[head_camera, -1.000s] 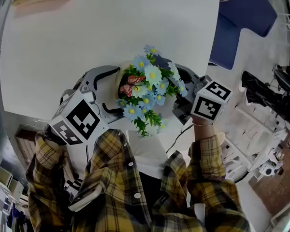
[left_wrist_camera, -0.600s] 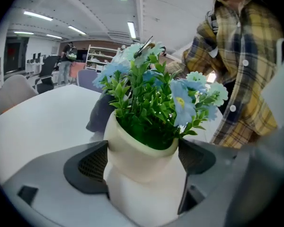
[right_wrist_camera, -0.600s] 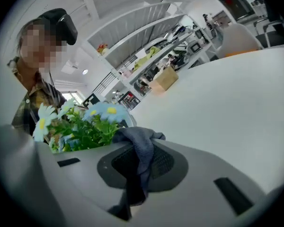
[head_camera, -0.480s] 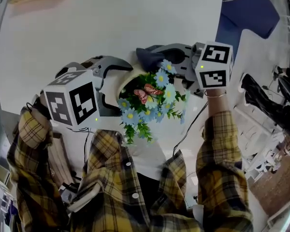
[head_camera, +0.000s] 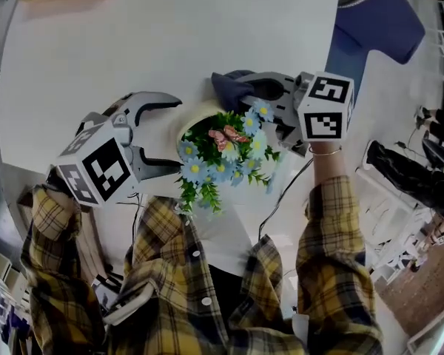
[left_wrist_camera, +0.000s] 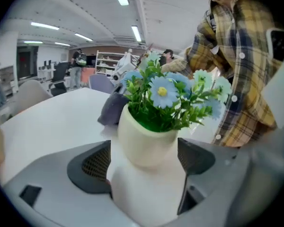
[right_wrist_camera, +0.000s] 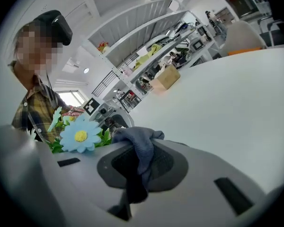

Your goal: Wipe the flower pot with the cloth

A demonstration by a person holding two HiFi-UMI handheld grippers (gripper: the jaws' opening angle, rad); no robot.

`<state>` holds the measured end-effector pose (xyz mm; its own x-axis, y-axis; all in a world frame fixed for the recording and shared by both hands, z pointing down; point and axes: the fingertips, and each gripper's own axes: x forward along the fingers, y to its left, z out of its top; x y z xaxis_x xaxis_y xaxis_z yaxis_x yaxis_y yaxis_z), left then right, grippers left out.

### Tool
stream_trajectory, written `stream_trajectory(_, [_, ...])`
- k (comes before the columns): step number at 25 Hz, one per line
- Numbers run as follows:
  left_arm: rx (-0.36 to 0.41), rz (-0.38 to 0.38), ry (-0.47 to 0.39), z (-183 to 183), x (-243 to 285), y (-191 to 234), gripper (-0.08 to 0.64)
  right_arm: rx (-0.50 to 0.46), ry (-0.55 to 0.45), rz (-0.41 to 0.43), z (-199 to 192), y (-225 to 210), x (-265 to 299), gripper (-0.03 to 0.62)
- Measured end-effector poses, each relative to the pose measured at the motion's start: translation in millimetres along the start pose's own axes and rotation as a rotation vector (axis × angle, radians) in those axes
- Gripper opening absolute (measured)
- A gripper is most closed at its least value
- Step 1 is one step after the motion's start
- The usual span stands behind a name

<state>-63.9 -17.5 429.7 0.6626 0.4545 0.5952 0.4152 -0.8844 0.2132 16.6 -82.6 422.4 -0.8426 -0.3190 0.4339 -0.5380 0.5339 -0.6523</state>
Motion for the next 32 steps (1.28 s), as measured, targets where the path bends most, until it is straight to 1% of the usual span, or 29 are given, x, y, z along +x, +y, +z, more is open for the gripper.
stream_trajectory(2, [-0.036,0.114,0.042,-14.1,-12.7,-3.7,0.453,0.034,-0.063,-0.06,0.9,3.0,-14.7,0.021])
stream_trajectory(4, [-0.105,0.19,0.083,-31.4,-19.9,-19.9,0.453,0.071,-0.131,-0.127,-4.1,7.3,-26.4,0.021])
stream_trajectory(6, [-0.18,0.255,0.093,-42.0,-20.0,-38.1,0.453,0.102,-0.19,-0.197,-12.7,10.4,-34.6,0.021])
stream_trajectory(8, [-0.276,0.322,0.059,-41.0,-14.4,-49.5,0.453,0.141,-0.241,-0.254,-22.5,10.9,-41.1,0.021])
stream_trajectory(10, [-0.394,0.379,-0.002,-30.4,-5.7,-52.5,0.453,0.189,-0.29,-0.298,-31.6,8.7,-47.1,0.021])
stream_trajectory(12, [-0.491,0.421,-0.045,-18.2,4.9,-49.8,0.453,0.241,-0.342,-0.342,-39.8,5.1,-53.4,0.021])
stream_trajectory(16, [-0.631,0.53,-0.121,-8.7,20.7,-38.1,0.453,0.322,-0.431,-0.432,-53.1,1.0,-61.9,0.021])
stream_trajectory(18, [-0.686,0.568,-0.158,-7.1,25.3,-33.7,0.454,0.376,-0.481,-0.468,-56.2,0.3,-65.1,0.021])
stream_trajectory(21, [-0.711,0.593,-0.19,-2.1,32.1,-29.9,0.454,0.456,-0.547,-0.5,-61.4,2.1,-66.9,0.021])
stream_trajectory(24, [-0.711,0.622,-0.224,5.4,32.9,-23.9,0.454,0.499,-0.57,-0.501,-66.4,9.4,-63.1,0.021])
stream_trajectory(26, [-0.709,0.643,-0.234,4.8,28.1,-18.4,0.454,0.507,-0.562,-0.489,-68.1,15.4,-55.2,0.021])
stream_trajectory(29, [-0.686,0.671,-0.221,-2.3,18.4,-8.6,0.454,0.495,-0.527,-0.46,-69.0,22.9,-42.7,0.021])
stream_trajectory(32, [-0.641,0.662,-0.204,2.9,19.4,1.3,0.456,0.468,-0.496,-0.442,-66.9,22.1,-45.5,0.021])
